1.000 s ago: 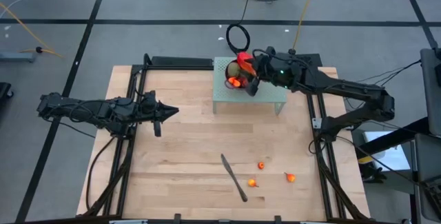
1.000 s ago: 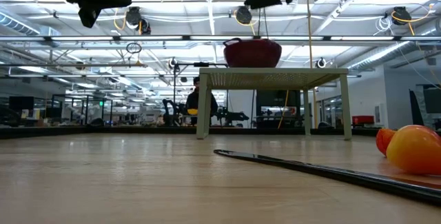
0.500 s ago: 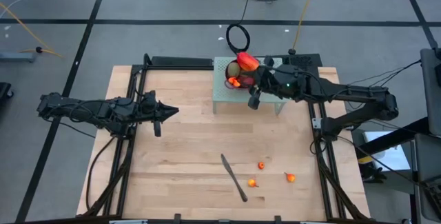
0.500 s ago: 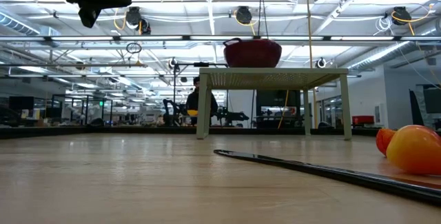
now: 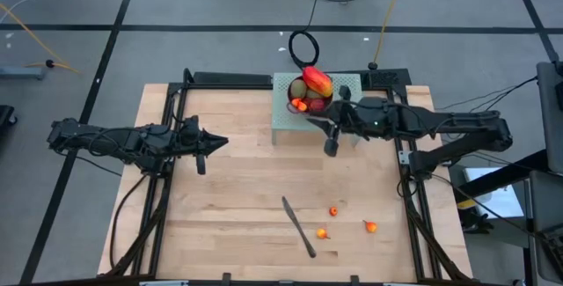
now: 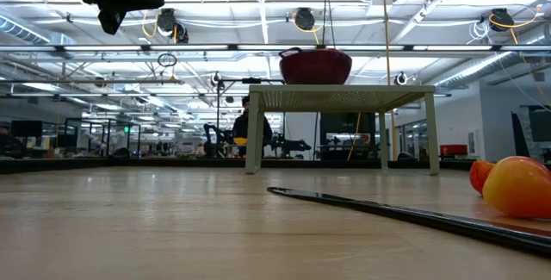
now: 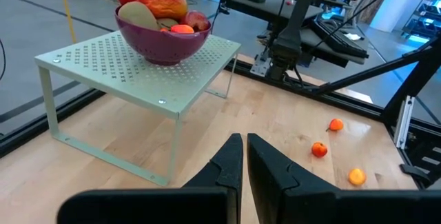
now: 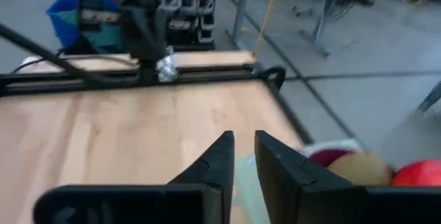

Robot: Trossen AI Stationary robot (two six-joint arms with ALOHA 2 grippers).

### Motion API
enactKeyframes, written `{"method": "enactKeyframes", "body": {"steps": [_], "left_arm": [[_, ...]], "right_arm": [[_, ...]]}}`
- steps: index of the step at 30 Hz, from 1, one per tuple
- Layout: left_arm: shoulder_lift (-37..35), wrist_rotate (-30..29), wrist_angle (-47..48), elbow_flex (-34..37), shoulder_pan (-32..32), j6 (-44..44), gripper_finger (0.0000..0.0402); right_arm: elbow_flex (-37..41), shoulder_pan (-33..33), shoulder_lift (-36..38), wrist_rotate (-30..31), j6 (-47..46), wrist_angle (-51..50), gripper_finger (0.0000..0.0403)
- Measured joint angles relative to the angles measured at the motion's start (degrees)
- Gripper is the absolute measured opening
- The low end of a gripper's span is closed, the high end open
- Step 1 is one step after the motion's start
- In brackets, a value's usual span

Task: Pick & Place Fruit
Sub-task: Put the orange pear into the violet strainer bowl on the shelf

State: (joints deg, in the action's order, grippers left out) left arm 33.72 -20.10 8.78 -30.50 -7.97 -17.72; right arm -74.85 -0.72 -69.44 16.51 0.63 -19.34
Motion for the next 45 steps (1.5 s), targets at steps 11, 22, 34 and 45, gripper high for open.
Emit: {"method": "enactKeyframes", "body": {"steps": [11, 22, 34, 45], "left_arm": [[0.0, 0.0, 0.0, 0.0, 0.0, 1.4, 0.0021], [0.0, 0.0, 0.0, 0.0, 0.0, 1.1, 0.0021], [0.0, 0.0, 0.0, 0.0, 0.0, 1.0, 0.0021], [0.0, 0.0, 0.0, 0.0, 0.0, 0.9, 0.0021]], "right_arm": [[0.0, -10.0, 4.5, -0.3, -8.9, -13.2, 0.0002], [0.0, -16.1, 7.6, -13.6, -17.2, -23.5, 0.0001], [0.0, -23.4, 8.3, -25.8, -30.2, -37.7, 0.0001], [0.0, -35.0, 7.3, -25.5, -45.9, -40.6, 0.0001]]}}
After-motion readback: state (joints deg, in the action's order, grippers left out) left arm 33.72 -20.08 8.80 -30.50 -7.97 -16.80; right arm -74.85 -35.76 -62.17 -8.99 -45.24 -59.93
